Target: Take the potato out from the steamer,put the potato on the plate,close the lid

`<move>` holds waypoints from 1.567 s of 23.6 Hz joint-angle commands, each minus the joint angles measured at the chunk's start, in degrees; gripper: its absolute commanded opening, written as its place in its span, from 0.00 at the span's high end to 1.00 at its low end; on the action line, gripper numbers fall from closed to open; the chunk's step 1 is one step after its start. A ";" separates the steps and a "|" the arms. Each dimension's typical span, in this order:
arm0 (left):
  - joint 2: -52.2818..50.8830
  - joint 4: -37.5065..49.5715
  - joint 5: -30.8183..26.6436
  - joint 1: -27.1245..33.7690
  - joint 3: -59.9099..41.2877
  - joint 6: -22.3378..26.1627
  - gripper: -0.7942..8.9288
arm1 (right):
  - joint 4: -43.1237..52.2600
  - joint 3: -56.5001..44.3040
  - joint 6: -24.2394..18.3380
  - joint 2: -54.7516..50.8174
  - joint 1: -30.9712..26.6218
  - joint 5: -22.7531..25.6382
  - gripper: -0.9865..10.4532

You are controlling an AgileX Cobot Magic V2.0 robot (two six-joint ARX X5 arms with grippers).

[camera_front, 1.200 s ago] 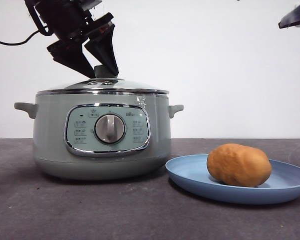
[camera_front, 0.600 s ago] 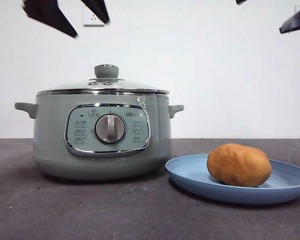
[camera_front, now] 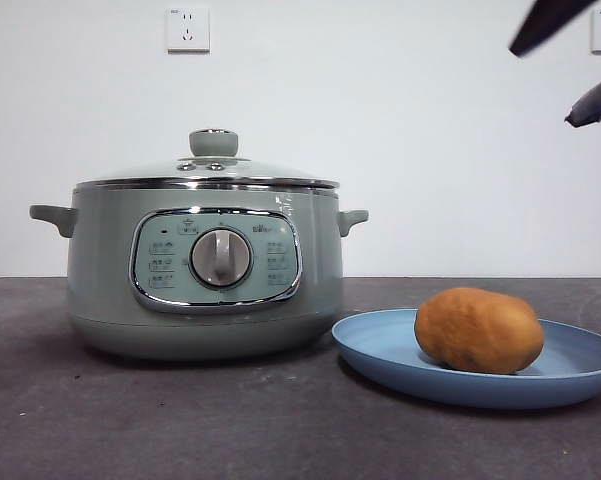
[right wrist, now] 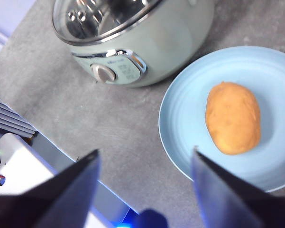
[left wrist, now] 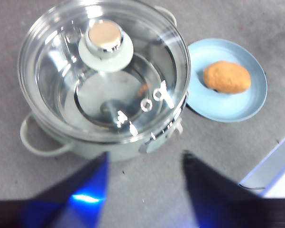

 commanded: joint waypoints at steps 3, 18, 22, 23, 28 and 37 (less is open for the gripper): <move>-0.07 -0.76 0.02 0.07 -0.09 -0.35 0.93 | 0.17 0.07 0.35 -0.04 0.15 0.22 0.91; -0.07 0.44 -0.44 0.07 -0.09 0.31 0.92 | 0.20 0.07 0.35 -0.04 0.13 0.37 0.91; -3.32 13.27 -1.86 4.09 -0.22 2.99 0.92 | 0.20 0.07 0.35 -0.04 0.09 0.35 0.91; -5.22 16.76 -1.68 6.03 -0.55 2.89 0.92 | 0.15 0.07 0.35 -0.04 0.09 0.37 0.91; -19.80 43.47 -1.51 17.27 -15.41 2.69 0.92 | 0.20 0.07 0.35 -0.04 0.09 0.35 0.91; -40.74 66.84 -1.90 25.53 -47.93 2.47 0.92 | 0.20 0.07 0.33 -0.04 0.09 0.37 0.91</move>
